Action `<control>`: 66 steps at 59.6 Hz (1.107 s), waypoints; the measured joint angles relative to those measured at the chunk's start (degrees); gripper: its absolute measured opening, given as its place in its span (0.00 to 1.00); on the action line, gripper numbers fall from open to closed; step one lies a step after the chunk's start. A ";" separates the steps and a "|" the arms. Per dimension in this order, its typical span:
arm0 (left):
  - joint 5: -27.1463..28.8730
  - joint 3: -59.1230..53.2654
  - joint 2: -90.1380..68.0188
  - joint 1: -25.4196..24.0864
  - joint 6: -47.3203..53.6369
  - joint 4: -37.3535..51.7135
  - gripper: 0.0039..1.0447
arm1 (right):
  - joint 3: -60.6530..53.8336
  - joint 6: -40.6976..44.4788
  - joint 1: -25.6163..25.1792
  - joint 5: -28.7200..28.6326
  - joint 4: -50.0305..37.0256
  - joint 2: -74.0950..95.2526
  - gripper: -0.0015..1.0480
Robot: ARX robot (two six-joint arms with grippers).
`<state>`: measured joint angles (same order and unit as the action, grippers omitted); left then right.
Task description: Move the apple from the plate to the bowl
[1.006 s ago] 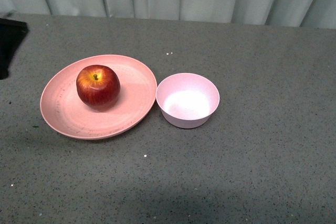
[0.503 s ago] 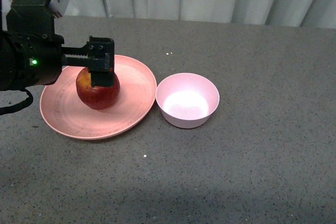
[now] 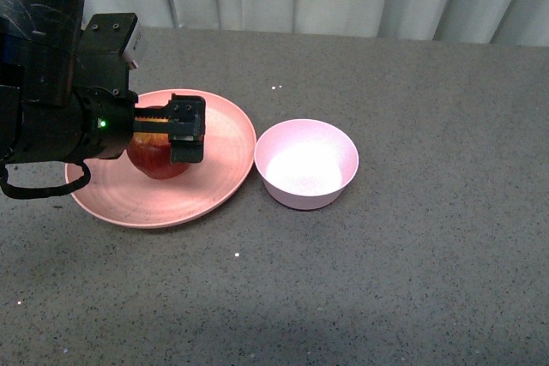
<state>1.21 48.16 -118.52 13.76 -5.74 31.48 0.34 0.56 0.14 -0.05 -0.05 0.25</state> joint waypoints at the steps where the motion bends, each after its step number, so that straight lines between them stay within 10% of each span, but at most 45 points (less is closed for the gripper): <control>1: 0.09 0.09 -0.09 -0.02 0.00 -0.07 0.94 | -0.02 0.00 0.00 0.00 0.00 0.00 0.91; 34: -0.44 0.68 0.20 0.42 -0.50 -0.39 0.76 | 0.00 0.00 0.00 0.00 0.00 0.00 0.91; 66: -0.87 6.40 4.44 13.75 -6.01 -2.84 0.75 | -0.02 0.00 0.00 0.00 0.00 0.00 0.91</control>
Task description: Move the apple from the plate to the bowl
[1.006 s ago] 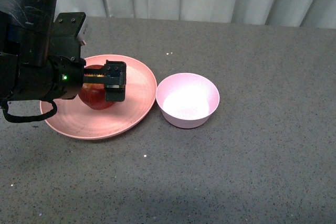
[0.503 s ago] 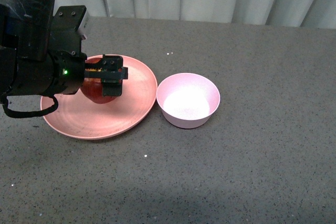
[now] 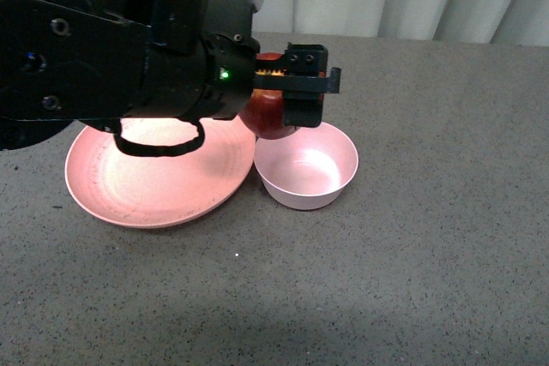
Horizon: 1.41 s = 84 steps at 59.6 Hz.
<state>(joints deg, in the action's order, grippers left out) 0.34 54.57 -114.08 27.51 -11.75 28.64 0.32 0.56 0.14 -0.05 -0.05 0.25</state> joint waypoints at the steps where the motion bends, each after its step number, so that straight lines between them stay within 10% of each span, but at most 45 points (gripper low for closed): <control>1: 0.15 0.28 -0.28 0.39 -0.15 0.00 0.75 | 0.02 0.00 0.00 0.00 0.00 0.00 0.91; 66: 4.22 8.02 -12.68 5.66 -1.77 -2.12 0.75 | 0.02 0.00 0.00 0.00 0.00 0.00 0.91; 72: 4.00 8.24 -12.79 5.66 -1.49 -2.49 0.95 | 0.00 0.00 0.00 0.00 0.00 0.00 0.91; 84: 3.78 8.02 -11.80 5.64 -1.60 -1.88 0.94 | 0.02 0.00 0.00 0.00 0.00 0.00 0.91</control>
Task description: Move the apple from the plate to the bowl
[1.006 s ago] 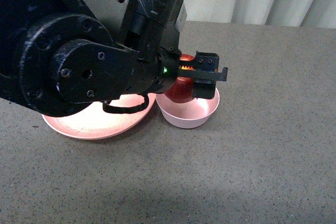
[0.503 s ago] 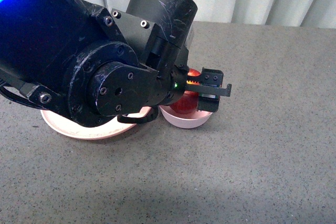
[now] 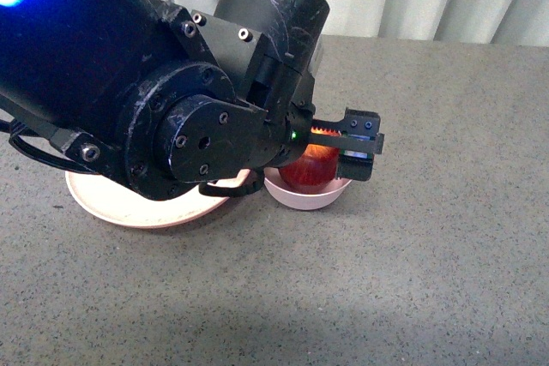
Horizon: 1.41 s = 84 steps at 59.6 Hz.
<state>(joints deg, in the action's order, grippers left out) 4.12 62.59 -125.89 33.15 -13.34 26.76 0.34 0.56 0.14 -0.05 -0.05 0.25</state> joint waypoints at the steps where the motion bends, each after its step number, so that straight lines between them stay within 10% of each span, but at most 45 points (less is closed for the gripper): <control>1: 0.35 -0.26 0.37 0.00 0.15 0.44 0.94 | -0.02 0.00 0.00 0.00 0.00 0.00 0.91; 49: 4.74 -23.69 23.87 -8.24 2.32 13.38 0.94 | -0.02 0.00 0.00 -0.02 0.00 0.00 0.91; 57: 14.40 -37.51 30.01 -13.42 10.62 39.93 0.63 | -0.02 0.00 0.00 0.07 0.02 0.00 0.91; 76: 3.87 -54.40 54.53 -24.68 12.52 34.86 0.05 | -0.02 0.00 0.00 -0.02 0.02 0.00 0.91; 84: -0.20 -58.29 65.11 -28.52 12.87 28.33 0.03 | -0.02 0.00 0.00 -0.02 0.02 -0.02 0.91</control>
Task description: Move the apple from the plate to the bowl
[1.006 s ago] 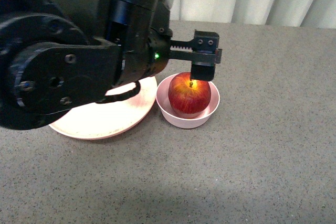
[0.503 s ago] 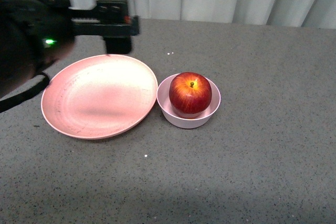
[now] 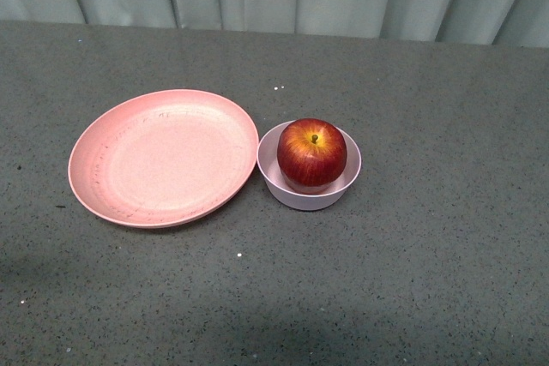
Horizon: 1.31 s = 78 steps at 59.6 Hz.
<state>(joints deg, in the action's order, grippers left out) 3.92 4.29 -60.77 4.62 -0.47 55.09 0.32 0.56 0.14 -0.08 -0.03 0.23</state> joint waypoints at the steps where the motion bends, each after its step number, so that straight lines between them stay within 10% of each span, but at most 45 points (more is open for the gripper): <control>1: -0.68 -0.20 0.63 -0.57 -0.02 -0.46 0.03 | 0.00 0.00 0.00 0.00 0.00 0.02 0.91; 78: -3.91 -3.17 48.33 -4.48 0.04 -42.40 0.03 | 0.00 0.00 0.00 0.00 0.00 0.02 0.91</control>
<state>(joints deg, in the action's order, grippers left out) 0.01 1.13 -12.45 0.14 -0.43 12.69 0.32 0.56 0.14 -0.08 -0.03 0.25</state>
